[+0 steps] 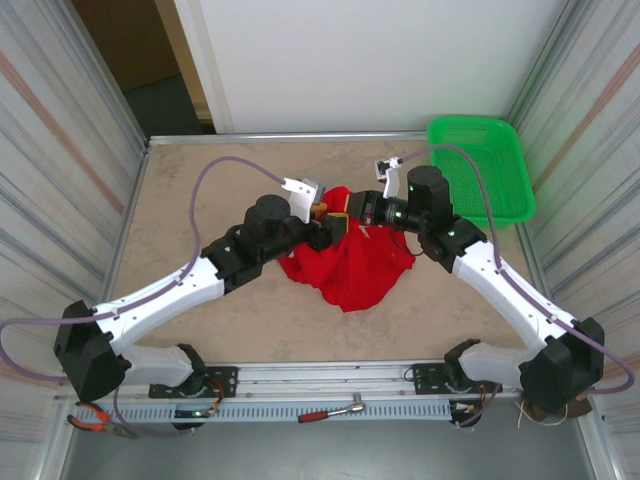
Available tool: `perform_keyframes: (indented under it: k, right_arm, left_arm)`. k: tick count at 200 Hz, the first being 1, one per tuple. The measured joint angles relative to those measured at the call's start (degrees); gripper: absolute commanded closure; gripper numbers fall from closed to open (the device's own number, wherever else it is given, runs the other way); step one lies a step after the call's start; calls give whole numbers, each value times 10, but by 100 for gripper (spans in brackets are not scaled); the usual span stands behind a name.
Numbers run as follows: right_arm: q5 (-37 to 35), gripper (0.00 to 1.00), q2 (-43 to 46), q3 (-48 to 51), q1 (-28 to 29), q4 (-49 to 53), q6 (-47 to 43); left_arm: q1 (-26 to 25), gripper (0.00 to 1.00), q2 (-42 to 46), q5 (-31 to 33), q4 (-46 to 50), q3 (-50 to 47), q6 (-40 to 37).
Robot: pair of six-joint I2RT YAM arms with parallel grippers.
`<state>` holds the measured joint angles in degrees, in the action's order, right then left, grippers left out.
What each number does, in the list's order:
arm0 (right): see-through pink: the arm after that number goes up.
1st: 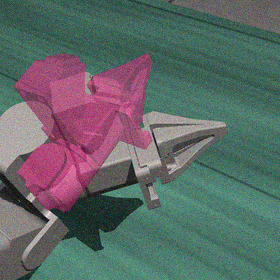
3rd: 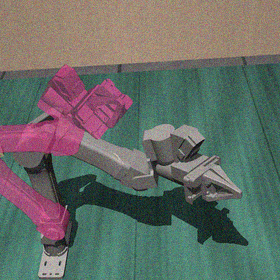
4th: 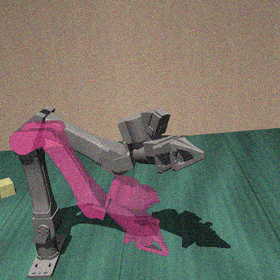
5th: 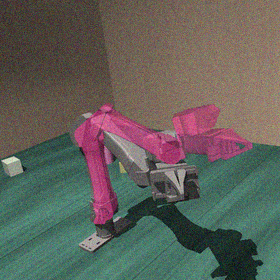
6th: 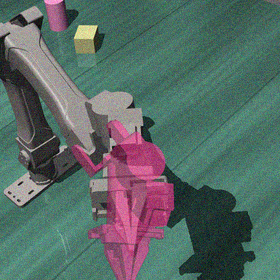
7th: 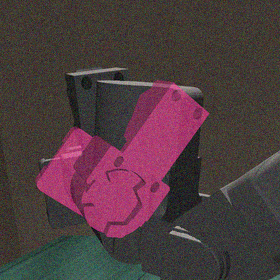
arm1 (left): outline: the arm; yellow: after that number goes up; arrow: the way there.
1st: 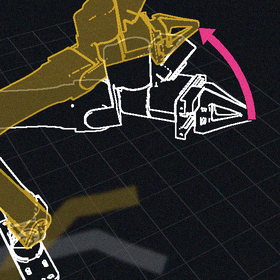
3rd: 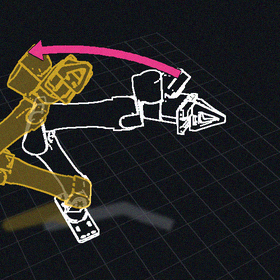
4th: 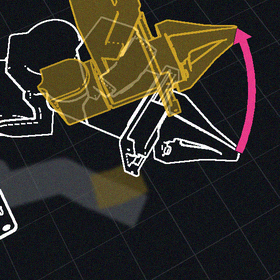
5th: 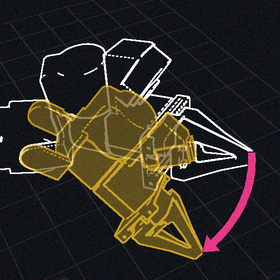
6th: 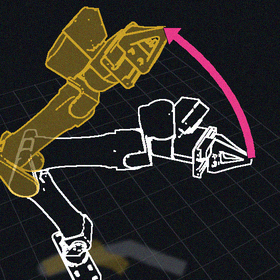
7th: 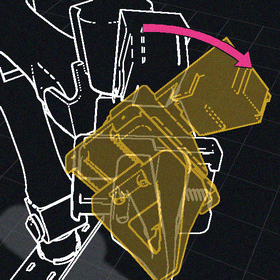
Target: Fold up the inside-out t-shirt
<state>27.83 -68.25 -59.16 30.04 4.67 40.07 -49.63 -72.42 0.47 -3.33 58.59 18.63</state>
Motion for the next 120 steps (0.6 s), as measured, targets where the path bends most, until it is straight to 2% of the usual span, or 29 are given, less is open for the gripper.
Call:
perform_keyframes:
  k: [7,13,42,69,116,120]
  right_arm:
    - [0,100,0,0,0,1,0]
    - [0,100,0,0,0,1,0]
    - [0,100,0,-5,0,8,0]
    - [4,100,0,-7,-4,22,0]
    - [23,100,-1,-7,-11,25,-2]
    - [24,94,-2,-7,-11,23,-2]
  left_arm:
    - [0,39,0,0,0,0,0]
    - [0,46,-1,0,0,0,0]
    - [15,100,-17,-19,-14,-5,15]
    - [82,100,-18,-84,-54,-43,43]
    - [177,100,6,-296,-139,-70,95]
    - [184,100,6,-317,-147,-71,101]
